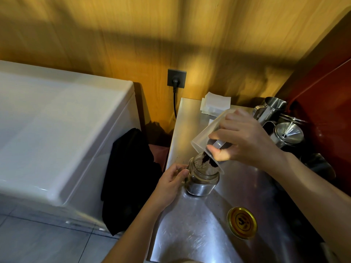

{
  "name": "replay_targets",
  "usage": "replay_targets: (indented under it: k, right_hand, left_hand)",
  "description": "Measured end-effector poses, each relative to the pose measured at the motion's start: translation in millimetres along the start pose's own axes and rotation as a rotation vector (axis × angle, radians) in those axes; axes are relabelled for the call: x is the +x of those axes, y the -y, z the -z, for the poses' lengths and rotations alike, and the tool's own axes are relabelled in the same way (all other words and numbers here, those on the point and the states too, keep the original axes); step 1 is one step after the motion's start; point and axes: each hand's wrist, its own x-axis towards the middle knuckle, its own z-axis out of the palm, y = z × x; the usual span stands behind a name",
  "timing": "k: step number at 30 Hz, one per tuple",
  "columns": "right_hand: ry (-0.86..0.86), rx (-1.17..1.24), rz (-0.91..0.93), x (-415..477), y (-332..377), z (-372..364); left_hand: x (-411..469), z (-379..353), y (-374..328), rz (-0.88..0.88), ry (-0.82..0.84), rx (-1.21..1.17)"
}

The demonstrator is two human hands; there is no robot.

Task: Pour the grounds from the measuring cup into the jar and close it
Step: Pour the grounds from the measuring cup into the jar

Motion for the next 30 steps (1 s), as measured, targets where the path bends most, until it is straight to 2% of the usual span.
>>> replay_targets:
  k: [30]
  right_hand:
    - [-0.095,-0.039,0.043,-6.1,0.0,-4.2]
  left_hand:
    - [-1.1,-1.1,0.7,-0.018,0.001,0.013]
